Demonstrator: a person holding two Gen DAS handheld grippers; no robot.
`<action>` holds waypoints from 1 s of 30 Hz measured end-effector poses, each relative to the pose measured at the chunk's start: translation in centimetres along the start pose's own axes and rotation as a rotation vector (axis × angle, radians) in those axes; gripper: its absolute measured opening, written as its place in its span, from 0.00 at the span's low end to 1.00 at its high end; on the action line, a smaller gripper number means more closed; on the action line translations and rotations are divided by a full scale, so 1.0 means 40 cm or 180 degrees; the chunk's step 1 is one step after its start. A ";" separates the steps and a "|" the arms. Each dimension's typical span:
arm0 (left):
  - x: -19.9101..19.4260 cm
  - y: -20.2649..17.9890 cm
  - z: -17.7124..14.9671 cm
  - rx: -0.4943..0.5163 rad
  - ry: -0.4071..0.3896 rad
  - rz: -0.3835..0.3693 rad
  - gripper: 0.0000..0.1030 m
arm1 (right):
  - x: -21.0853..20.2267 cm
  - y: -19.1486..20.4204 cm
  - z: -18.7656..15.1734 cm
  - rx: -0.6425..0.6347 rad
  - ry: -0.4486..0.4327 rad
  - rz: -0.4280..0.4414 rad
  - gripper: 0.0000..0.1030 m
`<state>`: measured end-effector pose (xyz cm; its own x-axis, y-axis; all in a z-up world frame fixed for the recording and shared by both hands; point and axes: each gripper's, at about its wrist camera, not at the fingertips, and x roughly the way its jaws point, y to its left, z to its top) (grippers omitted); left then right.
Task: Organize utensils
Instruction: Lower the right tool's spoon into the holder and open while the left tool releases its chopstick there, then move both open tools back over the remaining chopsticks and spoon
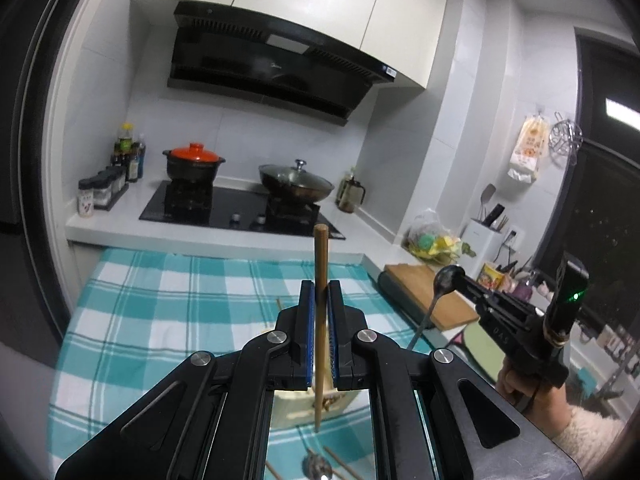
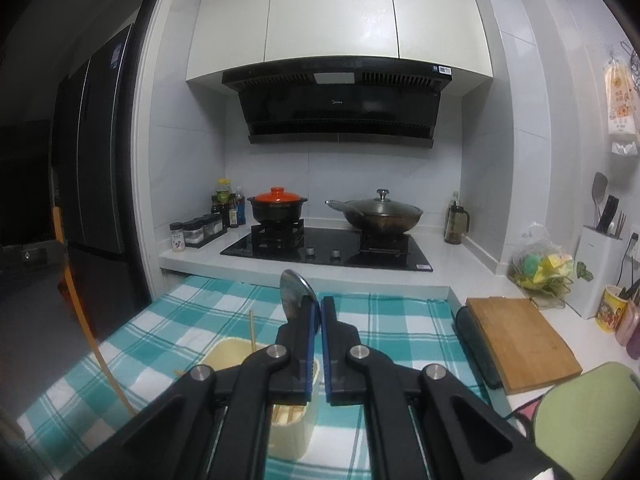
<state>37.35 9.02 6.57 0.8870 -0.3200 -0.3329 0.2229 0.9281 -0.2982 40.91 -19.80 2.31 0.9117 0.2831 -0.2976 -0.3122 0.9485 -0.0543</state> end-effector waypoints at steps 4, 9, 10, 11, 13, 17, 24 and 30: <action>0.100 -0.004 0.038 0.0079 -0.0079 0.0100 0.04 | 0.090 0.009 0.039 -0.0177 -0.0089 -0.0069 0.03; 0.238 0.017 0.004 0.0047 0.0149 0.0181 0.04 | 0.209 0.036 0.015 -0.0443 -0.0011 -0.0018 0.03; 0.267 0.027 -0.012 0.0013 0.0252 0.0186 0.04 | 0.231 0.040 0.002 -0.0471 0.0057 0.0029 0.03; 0.294 0.035 -0.029 -0.0016 0.0358 0.0180 0.04 | 0.253 0.045 -0.015 -0.0492 0.0142 0.0094 0.03; 0.339 0.043 -0.064 -0.0036 0.0540 0.0174 0.04 | 0.287 0.055 -0.048 -0.0536 0.0287 0.0201 0.03; 0.425 0.056 -0.132 -0.0048 0.0895 0.0188 0.05 | 0.357 0.085 -0.127 -0.0547 0.0656 0.0470 0.03; 0.380 0.060 -0.149 -0.0016 0.0924 0.0432 0.62 | 0.403 0.067 -0.143 -0.0181 0.0983 0.0497 0.29; 0.154 0.031 -0.071 0.0041 0.0587 0.0475 0.88 | 0.175 0.025 0.029 -0.0131 0.0403 0.0326 0.56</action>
<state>41.92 7.67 1.60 0.8219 -0.2072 -0.5307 0.1009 0.9697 -0.2223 47.29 -16.69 1.27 0.8345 0.3552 -0.4213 -0.4148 0.9082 -0.0558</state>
